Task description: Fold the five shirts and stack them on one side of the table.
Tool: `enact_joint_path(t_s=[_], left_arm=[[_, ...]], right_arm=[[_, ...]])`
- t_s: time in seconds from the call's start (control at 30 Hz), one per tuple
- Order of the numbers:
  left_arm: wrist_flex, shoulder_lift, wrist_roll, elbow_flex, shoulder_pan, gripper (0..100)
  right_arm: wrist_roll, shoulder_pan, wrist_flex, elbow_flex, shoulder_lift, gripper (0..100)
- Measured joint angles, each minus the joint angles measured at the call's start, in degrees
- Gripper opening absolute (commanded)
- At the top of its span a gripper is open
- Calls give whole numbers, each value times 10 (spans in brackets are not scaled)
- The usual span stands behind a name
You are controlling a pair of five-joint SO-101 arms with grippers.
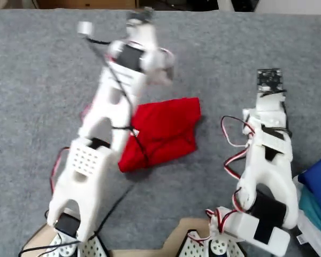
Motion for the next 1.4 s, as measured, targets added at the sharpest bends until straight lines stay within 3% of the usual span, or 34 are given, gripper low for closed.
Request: enact_joint_path(t_s=[0.13,0.4,0.57,0.8,0.93,1.13,1.4], left_arm=[[0,25,2,18,-62,17],[0,98,2,64,-112,20],[0,123,2,34,-186,20],[-2,226,-4,-18,-280,20],[-2,280,-16,-95,-291,20],[-2,305,-19,-144,-293,20],[-2,306,-19,-148,-293,20]], right_arm=[[50,-51,121,-72,-32,5],[104,-182,334,-295,-20,5],[104,-273,446,-454,85,5],[104,-349,615,-710,287,24],[105,-375,721,-867,396,122],[101,-391,841,-1058,542,117],[91,-411,851,-1072,581,117]])
